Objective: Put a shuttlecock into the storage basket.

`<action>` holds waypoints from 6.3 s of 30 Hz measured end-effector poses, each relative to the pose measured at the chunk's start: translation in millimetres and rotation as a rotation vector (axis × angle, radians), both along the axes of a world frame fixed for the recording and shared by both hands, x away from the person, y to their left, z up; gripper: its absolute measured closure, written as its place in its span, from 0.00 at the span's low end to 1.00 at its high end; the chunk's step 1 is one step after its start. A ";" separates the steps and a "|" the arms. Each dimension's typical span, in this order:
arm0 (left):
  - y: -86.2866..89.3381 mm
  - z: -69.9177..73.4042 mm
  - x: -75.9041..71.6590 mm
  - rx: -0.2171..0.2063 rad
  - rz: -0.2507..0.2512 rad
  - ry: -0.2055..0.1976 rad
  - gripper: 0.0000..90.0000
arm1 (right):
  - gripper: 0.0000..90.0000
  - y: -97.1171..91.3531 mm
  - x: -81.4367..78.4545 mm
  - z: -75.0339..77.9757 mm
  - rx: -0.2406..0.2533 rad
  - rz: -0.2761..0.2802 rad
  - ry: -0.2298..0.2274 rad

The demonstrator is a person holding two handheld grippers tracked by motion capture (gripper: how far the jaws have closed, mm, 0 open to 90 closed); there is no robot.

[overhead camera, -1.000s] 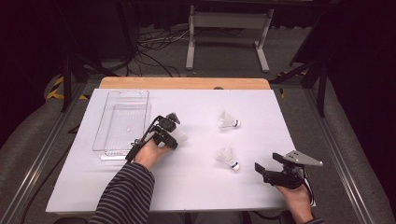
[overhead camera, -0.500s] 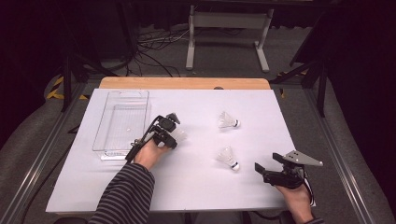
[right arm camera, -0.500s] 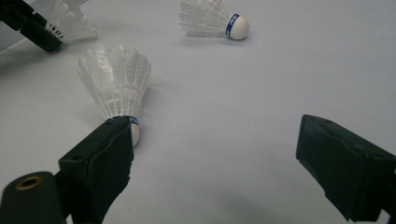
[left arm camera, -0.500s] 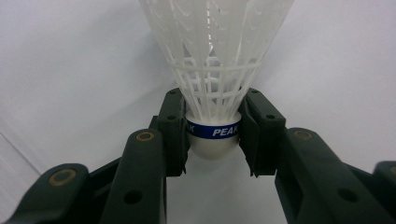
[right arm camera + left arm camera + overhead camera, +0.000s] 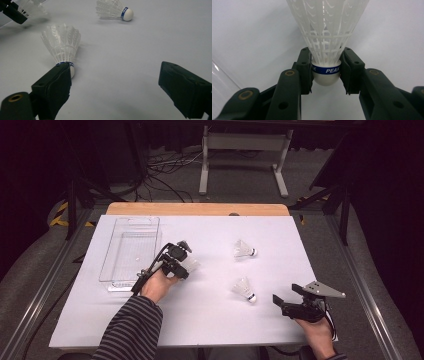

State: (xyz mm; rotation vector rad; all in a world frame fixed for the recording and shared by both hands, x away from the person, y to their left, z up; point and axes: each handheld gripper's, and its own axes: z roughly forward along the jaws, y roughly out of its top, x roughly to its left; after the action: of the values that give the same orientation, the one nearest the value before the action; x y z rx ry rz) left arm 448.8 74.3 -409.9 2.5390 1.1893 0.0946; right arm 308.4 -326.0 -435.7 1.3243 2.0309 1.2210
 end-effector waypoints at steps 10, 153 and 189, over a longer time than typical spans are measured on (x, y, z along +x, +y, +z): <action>5.5 10.7 -5.7 -0.029 -0.012 -0.023 0.72 | 0.13 0.3 -0.1 0.1 -0.002 -0.001 -0.001; 144.0 38.2 5.6 -0.170 0.315 -0.097 0.72 | 0.14 4.7 6.0 -1.0 -0.047 0.011 -0.024; 137.2 14.0 40.0 -0.123 0.397 -0.045 0.72 | 0.14 5.4 6.2 -1.4 -0.051 0.018 -0.023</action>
State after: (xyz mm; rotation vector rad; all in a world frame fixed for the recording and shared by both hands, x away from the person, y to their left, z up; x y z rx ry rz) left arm 488.8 211.5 -395.9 2.1556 1.6113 0.1658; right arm 314.6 -320.5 -437.2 1.2657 2.0484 1.1793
